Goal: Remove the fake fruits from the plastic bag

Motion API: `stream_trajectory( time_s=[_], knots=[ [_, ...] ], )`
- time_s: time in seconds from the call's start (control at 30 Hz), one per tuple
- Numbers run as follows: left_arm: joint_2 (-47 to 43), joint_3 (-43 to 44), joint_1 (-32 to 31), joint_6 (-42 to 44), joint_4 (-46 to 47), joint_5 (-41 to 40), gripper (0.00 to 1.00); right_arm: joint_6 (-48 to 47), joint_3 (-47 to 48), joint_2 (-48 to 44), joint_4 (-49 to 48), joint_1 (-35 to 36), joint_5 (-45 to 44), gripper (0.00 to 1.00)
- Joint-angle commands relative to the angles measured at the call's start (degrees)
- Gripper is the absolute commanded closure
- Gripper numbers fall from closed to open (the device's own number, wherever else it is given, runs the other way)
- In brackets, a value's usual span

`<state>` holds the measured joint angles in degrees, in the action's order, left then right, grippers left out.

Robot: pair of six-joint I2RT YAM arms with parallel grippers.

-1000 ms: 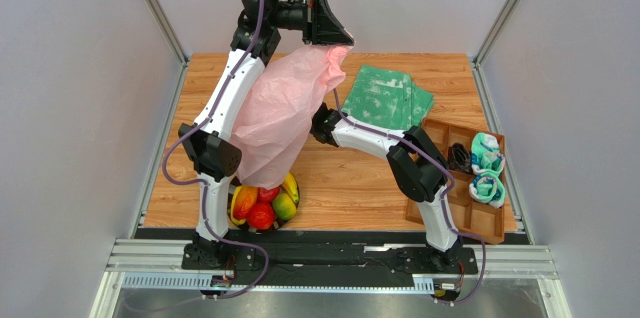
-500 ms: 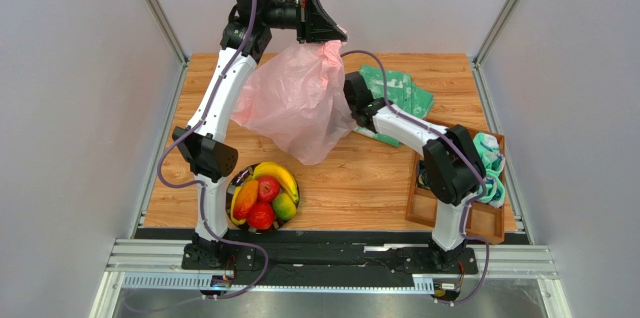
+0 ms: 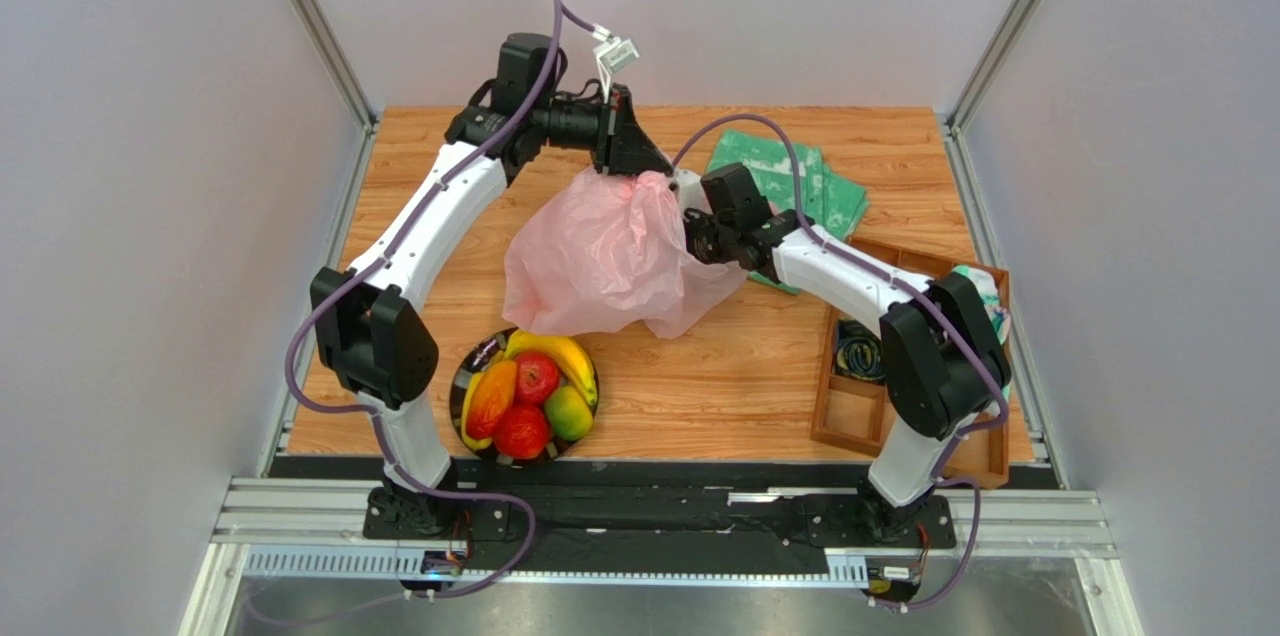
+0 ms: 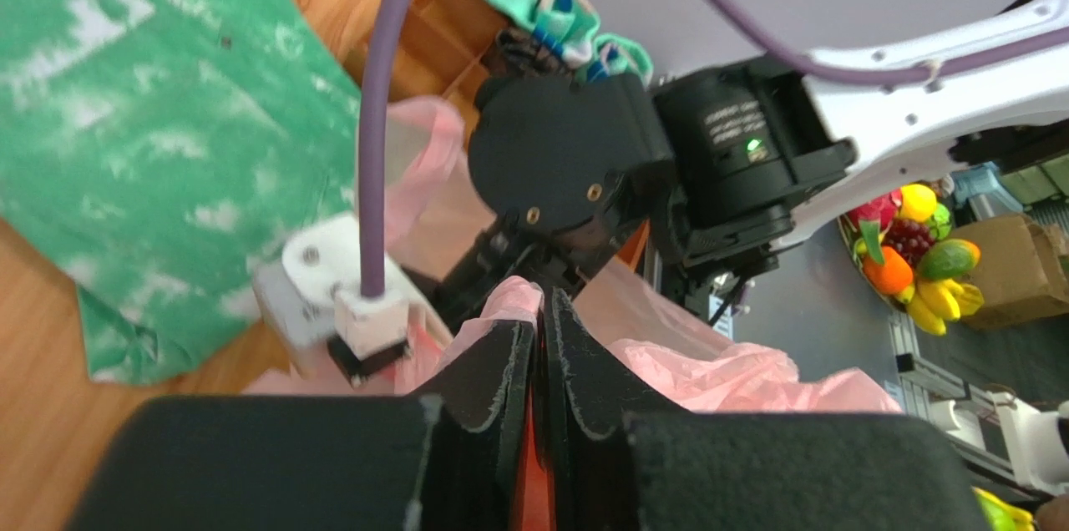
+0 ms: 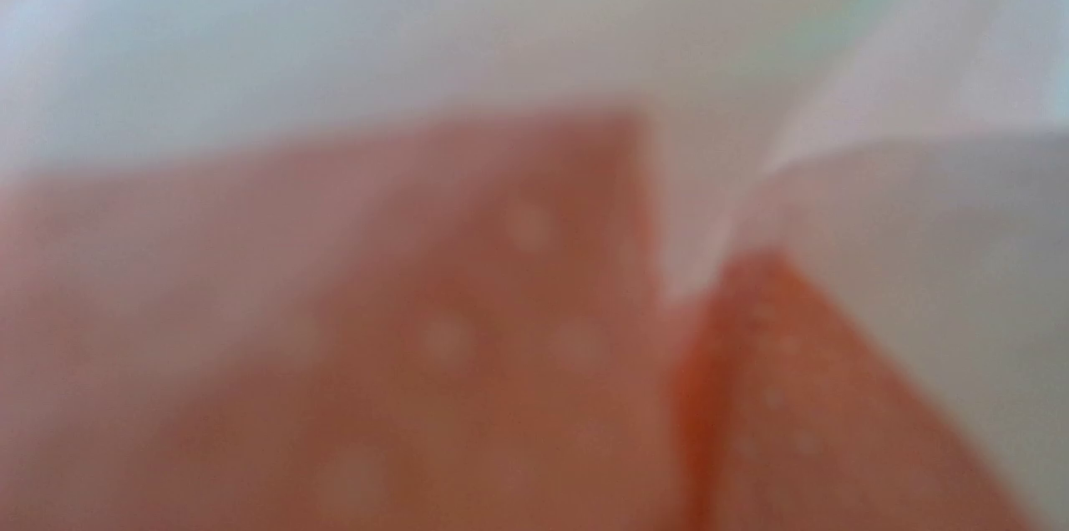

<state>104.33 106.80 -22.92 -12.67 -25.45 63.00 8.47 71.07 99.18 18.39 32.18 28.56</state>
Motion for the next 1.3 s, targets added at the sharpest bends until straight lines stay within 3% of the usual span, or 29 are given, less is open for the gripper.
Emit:
stream_trajectory(
  time_s=[0.0,0.07,0.13,0.17,0.23,0.4,0.53,0.6,0.8,0.97,1.0,1.03,1.07,1.13,1.27],
  knots=[
    [-4.1,-4.6,-0.1,5.1,2.1,-6.6,0.81,-0.4,1.4,0.6,1.0,-0.3,-4.9,1.00],
    [-3.4,-4.9,0.2,4.1,2.3,-9.3,0.78,0.8,1.0,1.7,1.1,-0.2,-5.4,1.00],
    [-2.9,-5.8,0.9,0.7,4.6,-9.5,0.77,2.2,0.7,2.7,1.0,0.2,-5.4,0.91],
    [-2.6,-6.3,1.3,-0.5,5.6,-8.7,0.77,2.3,0.7,3.0,1.1,0.3,-5.4,0.75],
    [-2.0,-7.4,2.2,-4.4,8.5,-6.1,0.77,2.2,1.2,4.3,1.4,1.6,-7.5,0.54],
    [0.6,-12.0,4.0,-18.5,20.6,0.1,0.77,3.3,3.9,7.8,1.6,4.1,-11.8,0.38],
    [0.7,-15.0,4.0,-22.7,25.1,1.8,0.78,3.8,5.0,9.6,4.0,7.3,-19.1,0.23],
    [0.6,-15.4,4.0,-23.5,26.7,2.0,0.78,4.4,4.6,10.4,4.3,8.4,-22.0,0.21],
    [-0.5,-15.5,4.0,-23.9,26.9,1.5,0.79,3.8,5.2,15.2,2.7,9.5,-24.9,0.27],
    [-2.1,-17.1,4.0,-23.0,25.8,1.0,0.80,-0.7,8.9,18.8,1.6,10.4,-26.4,0.49],
    [-2.7,-17.4,4.0,-22.8,25.6,1.0,0.80,-1.7,9.1,19.0,1.4,10.4,-26.4,0.56],
    [-3.3,-17.6,4.0,-22.4,25.6,1.0,0.80,-2.8,9.2,18.8,1.5,10.5,-26.0,0.72],
    [-3.4,-17.9,4.0,-21.4,23.2,0.9,0.80,-3.2,9.2,18.2,1.9,10.5,-25.3,0.77],
    [-4.7,-18.2,4.3,-20.2,21.9,0.7,0.81,-4.7,8.8,15.7,3.6,10.5,-24.7,0.86],
    [-7.1,-20.1,5.7,-18.9,20.6,0.4,0.81,-6.2,7.7,5.0,7.3,9.6,-17.6,0.88]
  ],
)
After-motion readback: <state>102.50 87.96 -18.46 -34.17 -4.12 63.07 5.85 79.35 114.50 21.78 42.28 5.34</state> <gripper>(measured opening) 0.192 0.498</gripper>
